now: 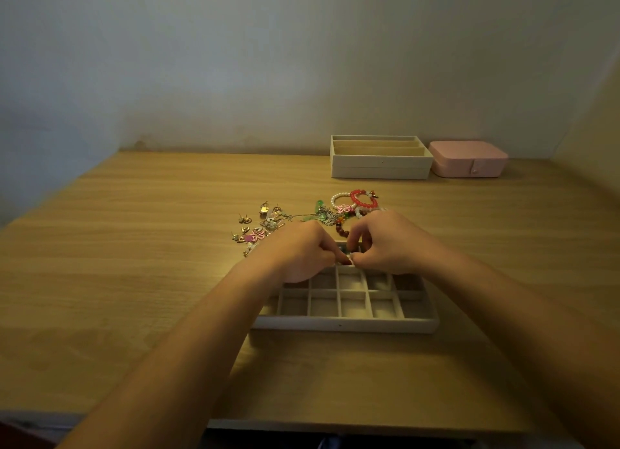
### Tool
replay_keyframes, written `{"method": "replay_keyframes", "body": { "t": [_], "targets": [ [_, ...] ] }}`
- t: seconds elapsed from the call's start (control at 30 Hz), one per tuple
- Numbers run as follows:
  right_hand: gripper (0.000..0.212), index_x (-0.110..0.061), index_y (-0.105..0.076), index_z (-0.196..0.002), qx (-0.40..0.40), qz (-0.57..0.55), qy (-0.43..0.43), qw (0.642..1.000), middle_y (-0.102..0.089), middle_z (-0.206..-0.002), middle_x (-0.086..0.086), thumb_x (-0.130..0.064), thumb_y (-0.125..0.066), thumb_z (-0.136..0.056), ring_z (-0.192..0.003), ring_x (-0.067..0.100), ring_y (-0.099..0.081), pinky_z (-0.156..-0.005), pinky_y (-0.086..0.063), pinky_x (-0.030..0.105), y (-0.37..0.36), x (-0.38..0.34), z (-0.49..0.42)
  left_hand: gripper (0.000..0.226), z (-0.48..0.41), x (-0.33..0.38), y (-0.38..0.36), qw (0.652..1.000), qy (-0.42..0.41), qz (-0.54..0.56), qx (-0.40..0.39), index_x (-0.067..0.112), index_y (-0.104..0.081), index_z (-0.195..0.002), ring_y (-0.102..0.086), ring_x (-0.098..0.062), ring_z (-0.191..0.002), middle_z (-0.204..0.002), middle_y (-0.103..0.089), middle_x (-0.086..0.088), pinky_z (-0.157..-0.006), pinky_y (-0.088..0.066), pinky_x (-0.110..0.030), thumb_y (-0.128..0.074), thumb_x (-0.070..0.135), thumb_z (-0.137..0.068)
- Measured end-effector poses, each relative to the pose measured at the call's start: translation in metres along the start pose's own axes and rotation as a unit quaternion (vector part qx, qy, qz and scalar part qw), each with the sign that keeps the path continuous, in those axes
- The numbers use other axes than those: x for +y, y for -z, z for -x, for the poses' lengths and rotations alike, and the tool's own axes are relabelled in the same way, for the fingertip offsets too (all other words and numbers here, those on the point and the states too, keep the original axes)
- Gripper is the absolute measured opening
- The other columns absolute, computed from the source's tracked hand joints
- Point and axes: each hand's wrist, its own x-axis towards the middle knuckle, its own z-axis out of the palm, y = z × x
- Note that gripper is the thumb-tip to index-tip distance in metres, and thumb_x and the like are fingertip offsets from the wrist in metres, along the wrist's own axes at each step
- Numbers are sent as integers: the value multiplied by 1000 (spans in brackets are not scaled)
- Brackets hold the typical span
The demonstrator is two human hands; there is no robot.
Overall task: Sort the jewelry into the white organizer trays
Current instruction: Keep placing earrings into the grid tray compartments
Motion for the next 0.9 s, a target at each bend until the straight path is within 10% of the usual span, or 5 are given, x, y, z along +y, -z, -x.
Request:
{"method": "replay_keyframes", "body": {
  "t": [0.9],
  "targets": [
    [8, -28, -69, -81, 41, 128, 17, 991, -64, -84, -7, -24, -76, -82, -81, 15, -63, -73, -61, 39, -8, -15, -4, 21, -1, -4, 0, 1000, -18, -16, 16, 38, -77, -104, -47, -3, -63, -66, -54, 24, -57, -35, -25, -62, 30, -93]
  ]
}}
